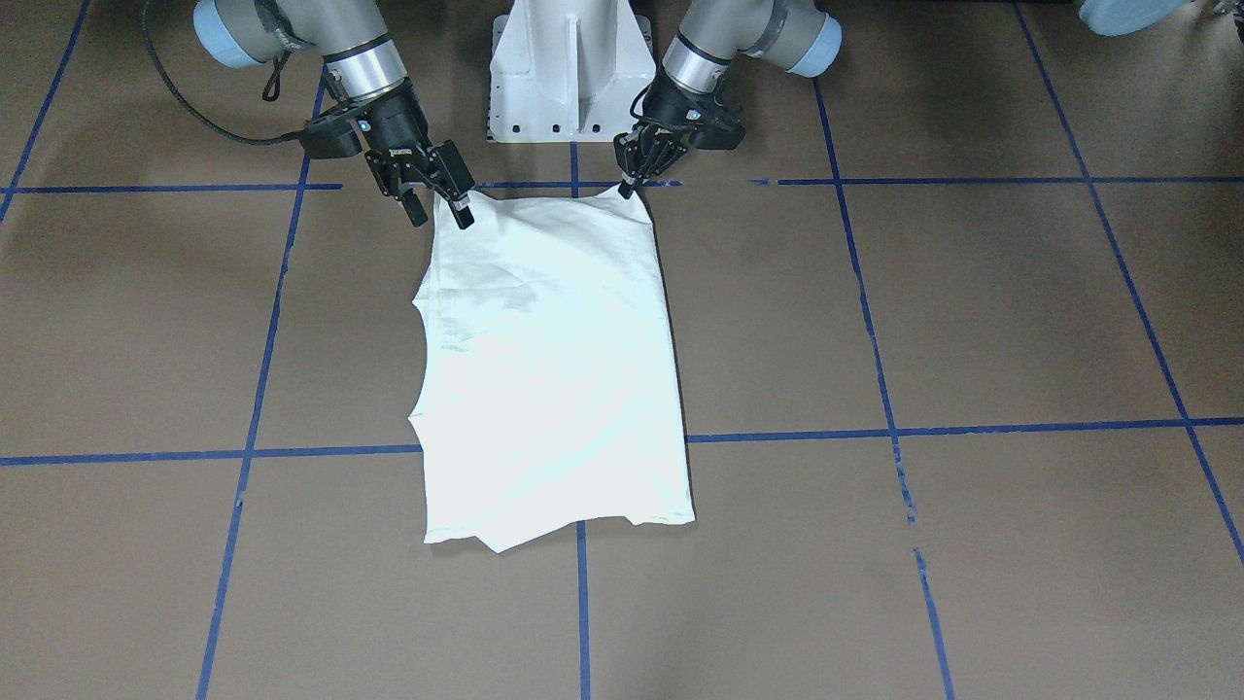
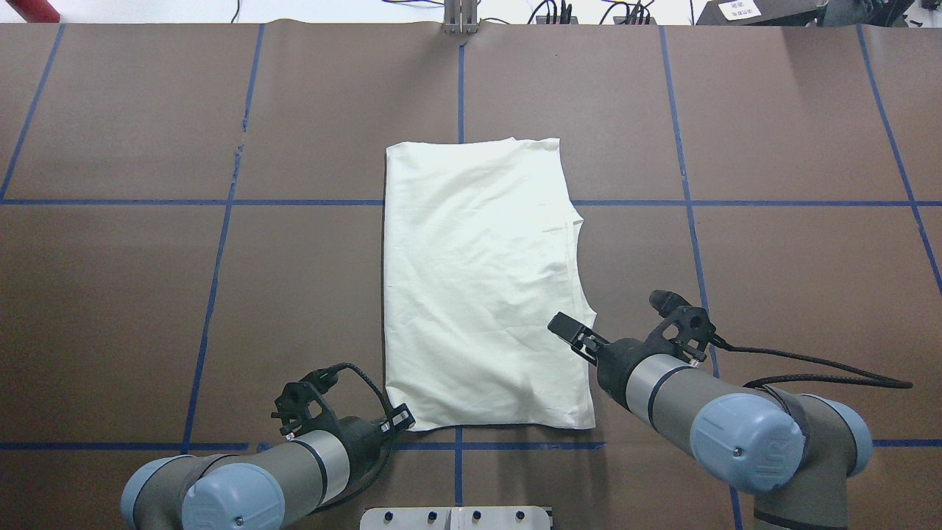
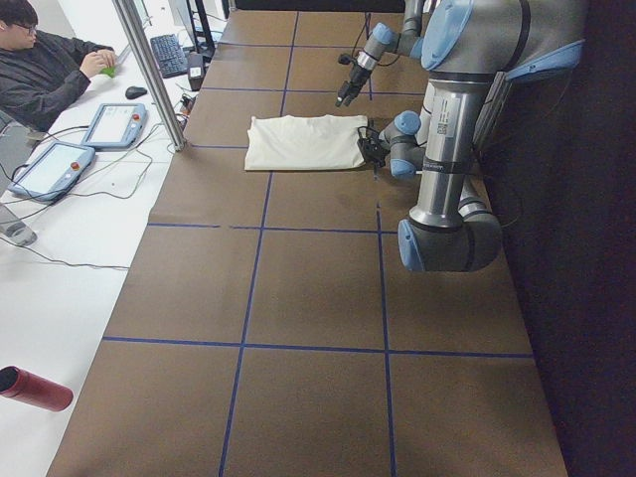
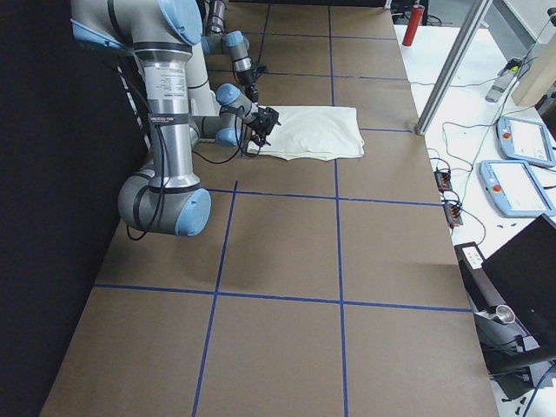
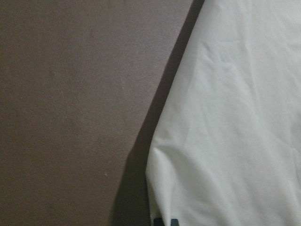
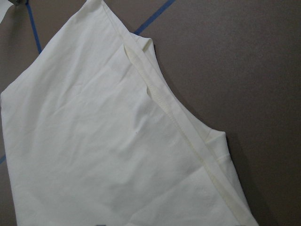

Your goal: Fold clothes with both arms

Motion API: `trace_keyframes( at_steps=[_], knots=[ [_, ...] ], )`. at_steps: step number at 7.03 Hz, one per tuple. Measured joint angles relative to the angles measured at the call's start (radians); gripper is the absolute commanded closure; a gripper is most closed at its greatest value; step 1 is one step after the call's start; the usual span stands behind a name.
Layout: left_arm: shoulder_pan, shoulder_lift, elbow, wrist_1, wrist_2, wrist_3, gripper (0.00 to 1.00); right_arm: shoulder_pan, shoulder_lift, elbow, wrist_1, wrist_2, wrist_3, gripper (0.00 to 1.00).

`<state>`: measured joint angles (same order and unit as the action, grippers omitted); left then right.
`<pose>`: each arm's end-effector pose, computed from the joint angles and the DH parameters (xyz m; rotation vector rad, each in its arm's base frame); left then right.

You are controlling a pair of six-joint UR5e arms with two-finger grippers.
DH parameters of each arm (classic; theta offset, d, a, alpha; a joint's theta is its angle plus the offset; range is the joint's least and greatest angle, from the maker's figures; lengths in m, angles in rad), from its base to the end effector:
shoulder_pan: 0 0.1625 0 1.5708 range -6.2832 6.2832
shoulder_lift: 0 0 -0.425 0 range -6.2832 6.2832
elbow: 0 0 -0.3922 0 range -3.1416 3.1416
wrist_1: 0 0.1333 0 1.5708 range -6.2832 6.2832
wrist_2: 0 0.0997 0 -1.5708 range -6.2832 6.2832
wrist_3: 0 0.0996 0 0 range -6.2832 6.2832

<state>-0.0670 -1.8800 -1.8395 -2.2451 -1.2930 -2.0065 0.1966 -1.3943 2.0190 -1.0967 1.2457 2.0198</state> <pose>0.5680 -0.1991 0.2884 0.0085 1.2883 -0.6063 -0.4798 -0.2639 0.3056 0.1562 -1.1459 0.7525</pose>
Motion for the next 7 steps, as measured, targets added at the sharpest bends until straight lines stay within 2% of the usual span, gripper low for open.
trace_keyframes(
  at_steps=[1,2,3,5,7],
  knots=[
    [-0.001,0.000,-0.003,0.001,0.001,0.000,1.00,-0.019,0.068,0.001,-0.142,0.003,0.077,0.17],
    [-0.003,-0.001,-0.004,0.001,0.002,0.000,1.00,-0.047,0.120,-0.001,-0.260,0.004,0.152,0.25],
    [-0.003,-0.001,-0.004,0.001,0.005,0.000,1.00,-0.073,0.143,-0.009,-0.323,0.004,0.233,0.25],
    [-0.003,-0.002,-0.004,0.001,0.013,0.000,1.00,-0.100,0.153,-0.052,-0.356,0.007,0.354,0.25],
    [-0.004,-0.002,-0.003,0.001,0.015,0.000,1.00,-0.110,0.157,-0.070,-0.359,0.009,0.376,0.23]
  ],
)
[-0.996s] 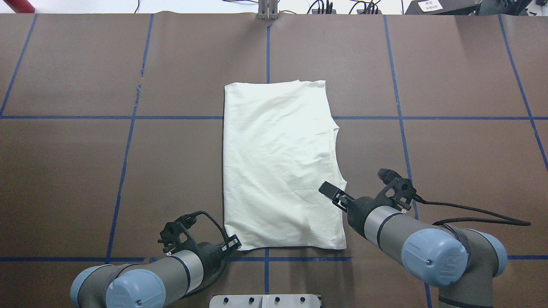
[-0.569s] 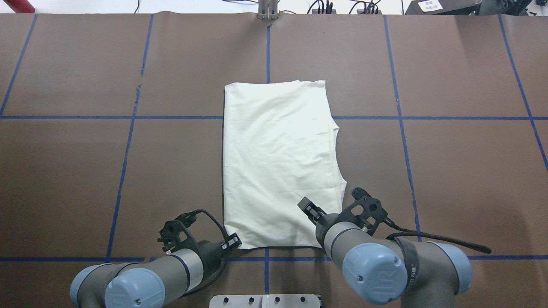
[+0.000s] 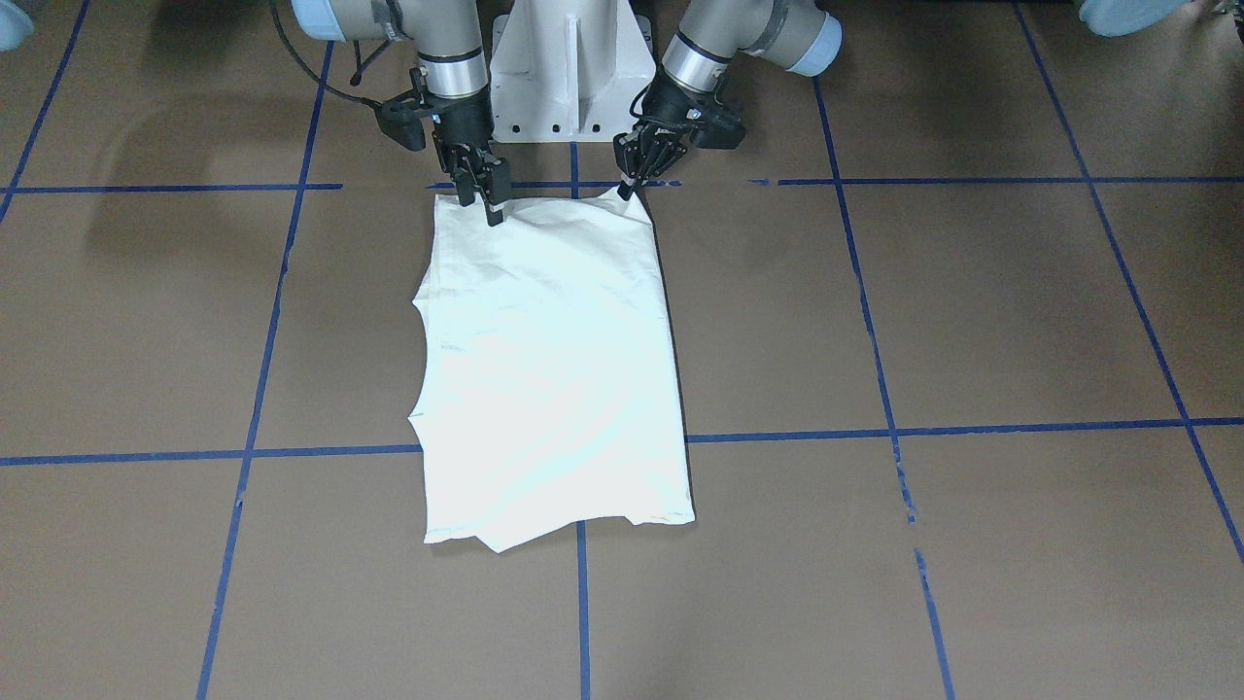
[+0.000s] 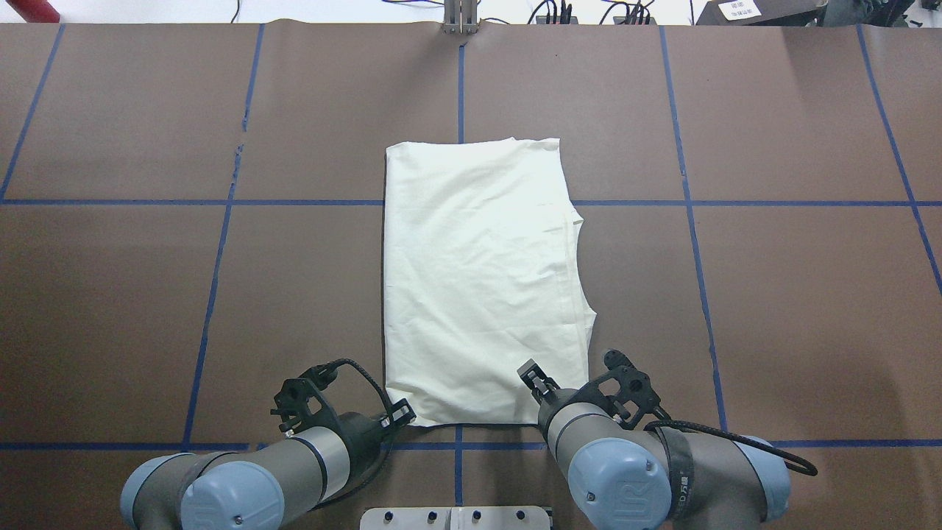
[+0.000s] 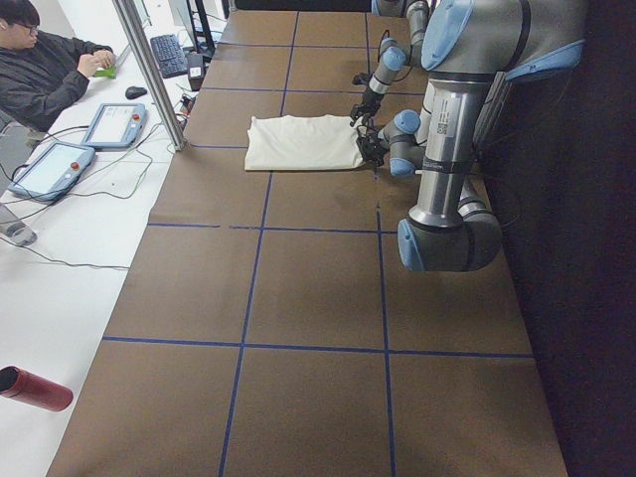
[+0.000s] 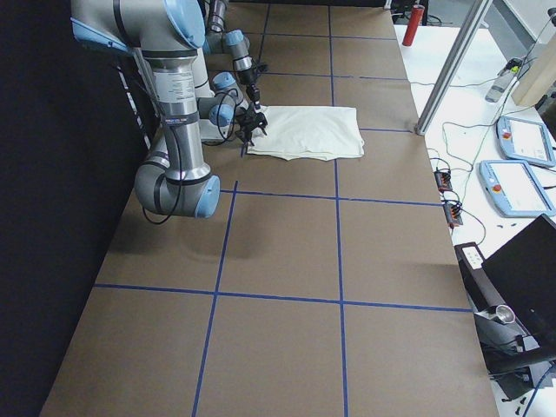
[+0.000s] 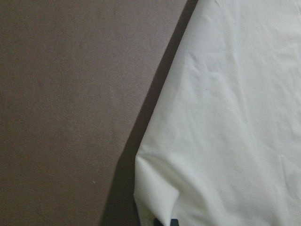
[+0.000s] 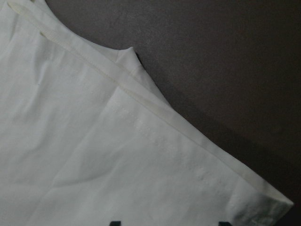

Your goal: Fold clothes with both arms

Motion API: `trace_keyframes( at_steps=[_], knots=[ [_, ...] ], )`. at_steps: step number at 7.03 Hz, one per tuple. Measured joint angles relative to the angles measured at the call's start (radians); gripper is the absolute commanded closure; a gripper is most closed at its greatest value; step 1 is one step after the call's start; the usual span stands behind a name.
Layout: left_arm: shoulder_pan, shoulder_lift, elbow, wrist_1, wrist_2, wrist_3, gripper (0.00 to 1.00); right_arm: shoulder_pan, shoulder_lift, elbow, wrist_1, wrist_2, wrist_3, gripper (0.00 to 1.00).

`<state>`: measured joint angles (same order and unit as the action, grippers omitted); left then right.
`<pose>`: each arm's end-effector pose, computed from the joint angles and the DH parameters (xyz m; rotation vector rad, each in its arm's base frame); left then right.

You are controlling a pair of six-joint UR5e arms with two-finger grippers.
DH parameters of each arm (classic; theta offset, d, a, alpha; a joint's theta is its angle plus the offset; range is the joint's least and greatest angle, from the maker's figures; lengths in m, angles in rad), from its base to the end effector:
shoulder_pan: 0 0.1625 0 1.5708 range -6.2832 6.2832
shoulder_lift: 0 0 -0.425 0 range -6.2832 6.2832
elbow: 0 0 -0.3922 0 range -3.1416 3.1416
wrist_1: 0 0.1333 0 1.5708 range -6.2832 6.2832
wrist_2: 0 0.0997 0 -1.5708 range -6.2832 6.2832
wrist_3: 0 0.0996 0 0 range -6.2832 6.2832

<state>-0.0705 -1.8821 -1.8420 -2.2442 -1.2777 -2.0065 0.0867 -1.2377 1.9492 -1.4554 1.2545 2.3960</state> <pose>0.5664 -0.2025 0.2860 0.0233 1.2941 -0.6188 -0.5568 -0.2133 0.2988 -0.0188 -0.9107 0.9817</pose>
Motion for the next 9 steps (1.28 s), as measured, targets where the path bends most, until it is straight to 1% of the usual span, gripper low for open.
trace_keyframes(
  at_steps=[4,7,8,9],
  knots=[
    [0.000,0.000,0.008,-0.001,0.001,0.001,1.00,-0.009,-0.001,0.015,-0.028,0.012,0.003,0.21],
    [0.000,0.000,0.008,-0.001,0.001,0.001,1.00,-0.024,0.004,-0.002,-0.039,0.011,0.003,0.21],
    [0.000,0.000,0.007,-0.001,0.001,0.001,1.00,-0.025,0.010,-0.011,-0.039,0.009,0.003,0.26],
    [0.000,0.000,0.007,-0.001,0.001,0.001,1.00,-0.025,0.017,-0.015,-0.039,0.008,0.004,0.34]
  ],
)
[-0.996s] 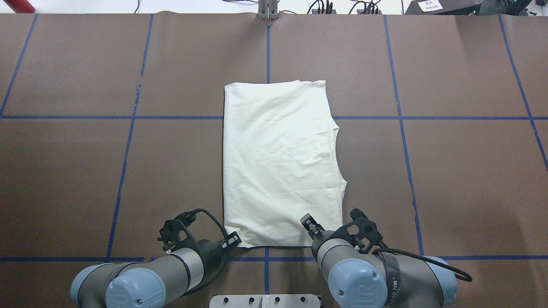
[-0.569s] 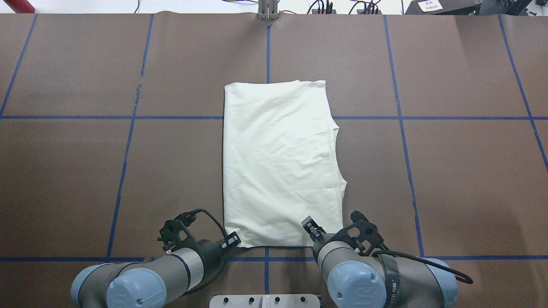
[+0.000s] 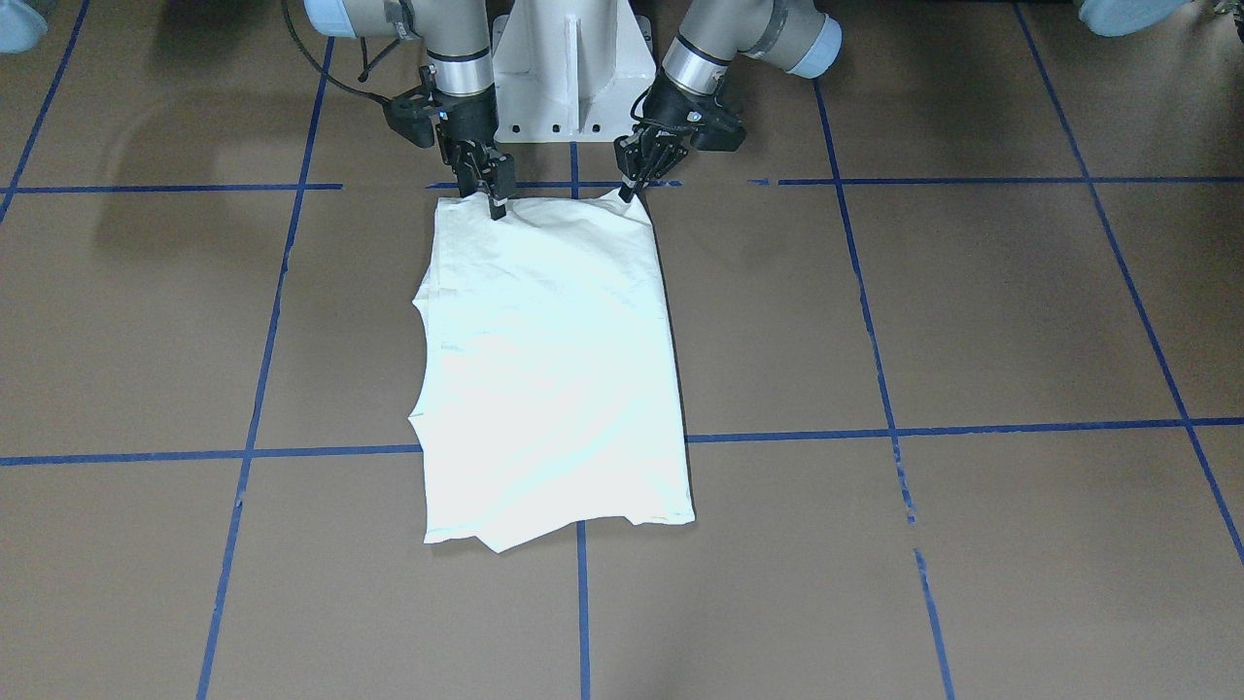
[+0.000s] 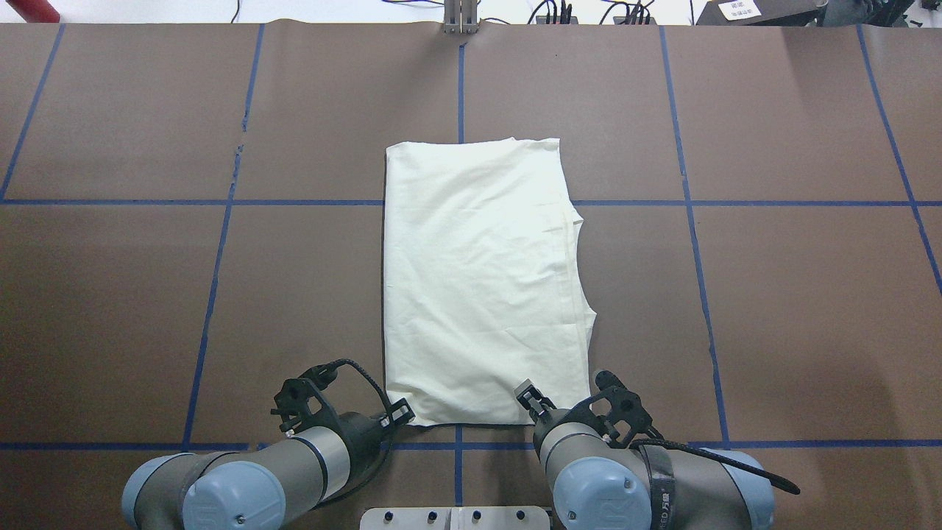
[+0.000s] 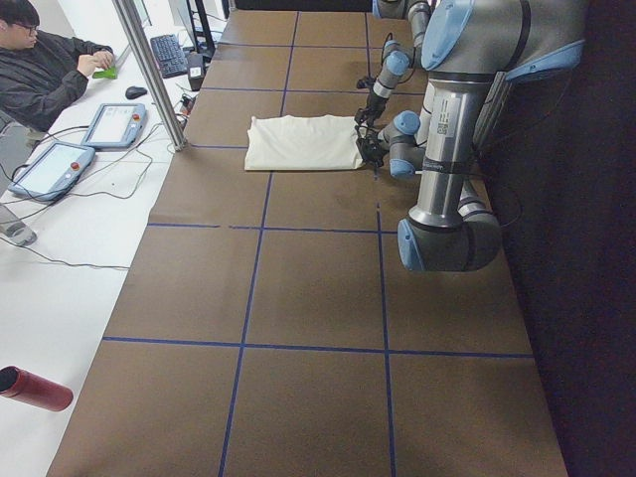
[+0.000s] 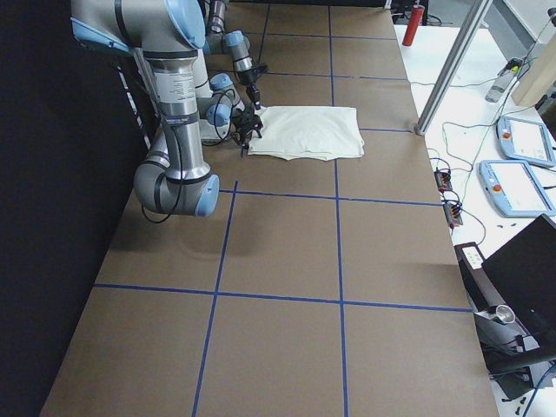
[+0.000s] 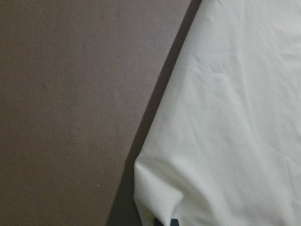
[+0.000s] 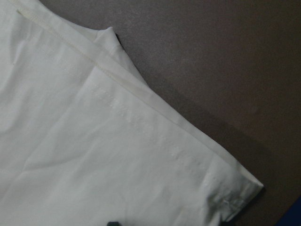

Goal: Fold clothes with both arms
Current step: 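Grasp the near edge with both grippers and lift it toward the far edge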

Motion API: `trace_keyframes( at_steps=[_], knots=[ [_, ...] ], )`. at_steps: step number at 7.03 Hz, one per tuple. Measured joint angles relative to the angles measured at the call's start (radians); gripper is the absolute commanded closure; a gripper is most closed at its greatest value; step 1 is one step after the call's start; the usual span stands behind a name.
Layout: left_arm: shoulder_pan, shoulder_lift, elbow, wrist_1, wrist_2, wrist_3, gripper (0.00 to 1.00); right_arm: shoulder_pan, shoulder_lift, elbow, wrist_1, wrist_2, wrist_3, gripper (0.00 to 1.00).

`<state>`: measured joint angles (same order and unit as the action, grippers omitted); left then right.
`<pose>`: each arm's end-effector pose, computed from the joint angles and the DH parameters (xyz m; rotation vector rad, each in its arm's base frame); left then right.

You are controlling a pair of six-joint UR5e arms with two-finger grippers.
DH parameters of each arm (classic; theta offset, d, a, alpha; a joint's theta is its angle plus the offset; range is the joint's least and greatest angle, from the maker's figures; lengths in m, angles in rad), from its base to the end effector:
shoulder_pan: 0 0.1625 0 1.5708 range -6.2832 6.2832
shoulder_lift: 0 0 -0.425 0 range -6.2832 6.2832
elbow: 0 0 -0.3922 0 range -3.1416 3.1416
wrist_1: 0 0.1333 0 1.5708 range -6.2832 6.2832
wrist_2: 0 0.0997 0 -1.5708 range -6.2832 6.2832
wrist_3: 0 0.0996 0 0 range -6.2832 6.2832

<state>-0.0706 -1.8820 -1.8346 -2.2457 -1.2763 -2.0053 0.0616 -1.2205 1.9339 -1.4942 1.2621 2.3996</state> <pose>0.5683 -0.2028 0.2892 0.0268 1.2883 -0.6184 -0.5688 -0.1990 0.3010 -0.0230 -0.8710 0.9578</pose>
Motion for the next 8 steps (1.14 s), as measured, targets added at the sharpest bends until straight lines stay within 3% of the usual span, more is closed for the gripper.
trace_keyframes(
  at_steps=[2,4,5,6,8],
  knots=[
    [0.000,0.000,0.000,0.000,0.000,0.000,1.00,0.007,0.014,-0.001,0.001,-0.005,0.003,0.50],
    [0.000,0.001,-0.001,0.001,0.000,-0.001,1.00,0.012,0.017,-0.003,0.002,-0.008,0.019,0.52],
    [0.000,0.000,-0.001,0.001,0.000,-0.001,1.00,0.013,0.018,-0.004,0.002,-0.011,0.023,0.91],
    [0.000,0.000,-0.002,0.000,0.000,-0.001,1.00,0.013,0.018,-0.005,0.002,-0.017,0.025,1.00],
    [0.000,-0.001,-0.003,0.000,0.000,0.000,1.00,0.013,0.018,-0.011,0.001,-0.027,0.015,1.00]
  ],
)
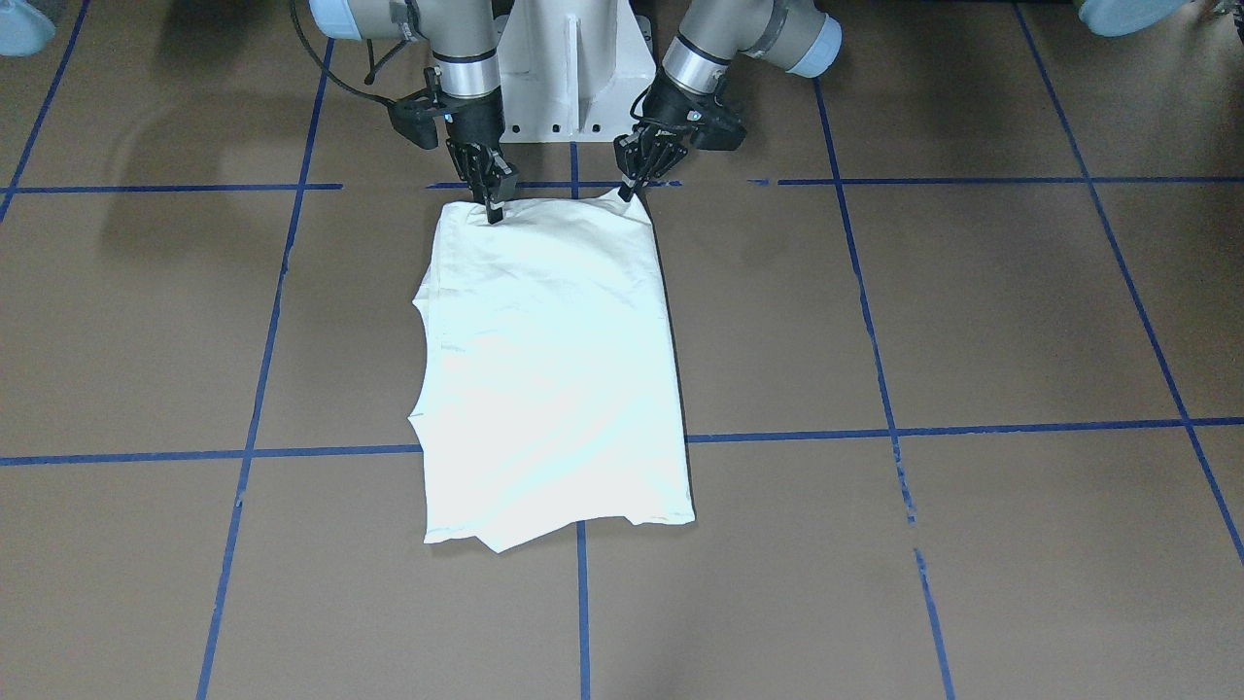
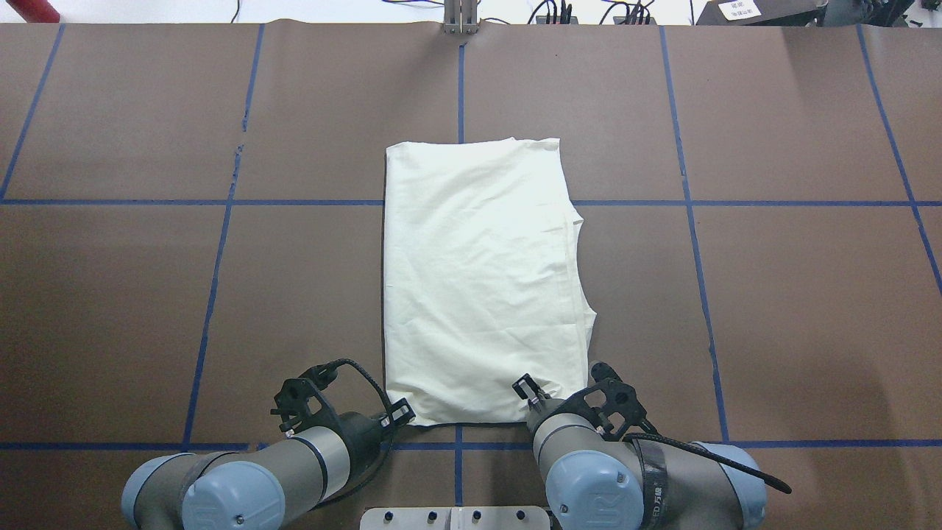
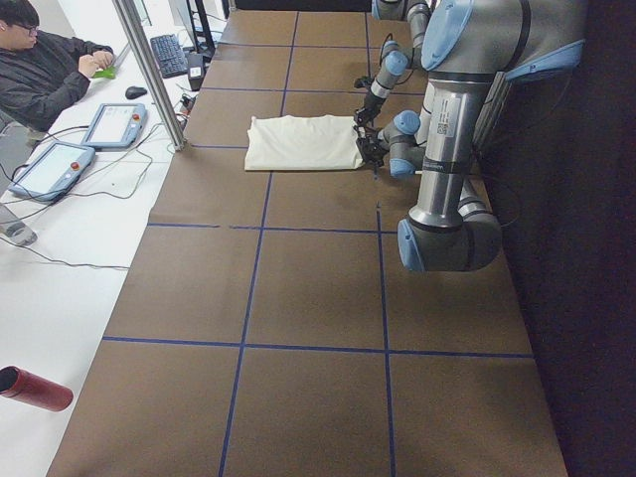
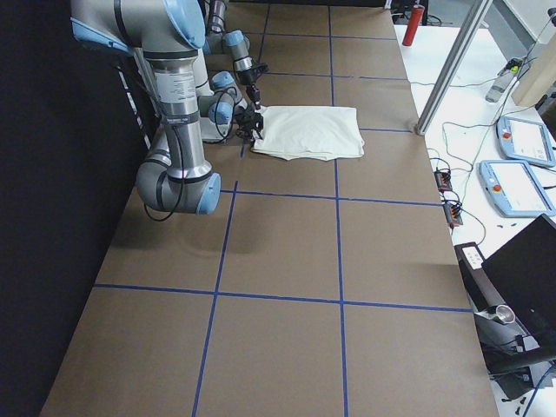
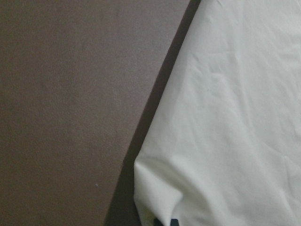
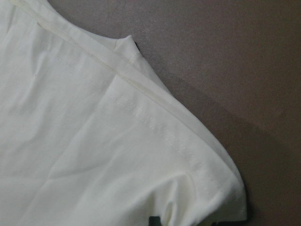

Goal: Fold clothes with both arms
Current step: 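Grasp the near edge with both grippers and lift it toward the far edge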

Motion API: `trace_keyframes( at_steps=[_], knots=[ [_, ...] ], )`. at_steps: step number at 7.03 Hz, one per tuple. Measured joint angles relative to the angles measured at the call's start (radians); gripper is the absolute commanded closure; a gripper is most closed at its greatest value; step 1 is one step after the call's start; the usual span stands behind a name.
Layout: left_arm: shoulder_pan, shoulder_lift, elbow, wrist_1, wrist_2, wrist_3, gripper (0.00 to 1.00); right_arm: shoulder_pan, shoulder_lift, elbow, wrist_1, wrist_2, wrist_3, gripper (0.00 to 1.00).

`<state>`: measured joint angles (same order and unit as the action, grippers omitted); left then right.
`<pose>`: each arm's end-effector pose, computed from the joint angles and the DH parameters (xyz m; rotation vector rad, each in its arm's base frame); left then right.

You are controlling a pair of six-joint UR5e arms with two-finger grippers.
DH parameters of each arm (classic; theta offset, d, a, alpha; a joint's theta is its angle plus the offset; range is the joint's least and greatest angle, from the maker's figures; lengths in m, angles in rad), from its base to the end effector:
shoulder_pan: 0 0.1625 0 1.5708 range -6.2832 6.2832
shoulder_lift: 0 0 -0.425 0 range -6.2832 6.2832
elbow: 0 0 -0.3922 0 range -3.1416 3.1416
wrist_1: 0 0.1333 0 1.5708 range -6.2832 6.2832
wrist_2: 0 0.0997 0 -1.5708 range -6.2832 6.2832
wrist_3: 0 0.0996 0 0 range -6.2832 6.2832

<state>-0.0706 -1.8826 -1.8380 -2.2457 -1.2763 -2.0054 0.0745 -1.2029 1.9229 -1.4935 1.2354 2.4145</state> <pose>0.5674 -0.2027 0.2874 0.0258 1.2923 -0.6187 -0.5707 -0.2091 0.2948 -0.0022 -0.8894 0.9935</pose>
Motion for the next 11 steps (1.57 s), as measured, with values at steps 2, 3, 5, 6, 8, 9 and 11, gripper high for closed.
trace_keyframes(
  at_steps=[2,3,5,6,8,9,11],
  knots=[
    [-0.001,0.000,-0.006,0.000,0.000,0.001,1.00,0.003,-0.001,0.000,-0.001,-0.002,-0.007,1.00],
    [-0.004,0.000,-0.016,0.001,-0.002,0.009,1.00,0.006,0.000,0.011,-0.001,0.000,-0.009,1.00],
    [-0.019,0.005,-0.087,0.028,-0.010,0.058,1.00,0.013,-0.002,0.092,-0.029,0.007,-0.012,1.00],
    [-0.020,0.005,-0.161,0.098,-0.016,0.068,1.00,0.011,-0.001,0.173,-0.100,0.008,-0.012,1.00],
    [-0.021,0.003,-0.368,0.308,-0.049,0.072,1.00,-0.024,0.005,0.378,-0.292,0.011,-0.011,1.00],
    [-0.020,0.002,-0.479,0.421,-0.060,0.070,1.00,-0.047,0.019,0.472,-0.387,0.013,-0.010,1.00],
    [-0.023,-0.012,-0.606,0.577,-0.114,0.070,1.00,-0.063,0.059,0.529,-0.482,0.017,-0.011,1.00]
  ],
)
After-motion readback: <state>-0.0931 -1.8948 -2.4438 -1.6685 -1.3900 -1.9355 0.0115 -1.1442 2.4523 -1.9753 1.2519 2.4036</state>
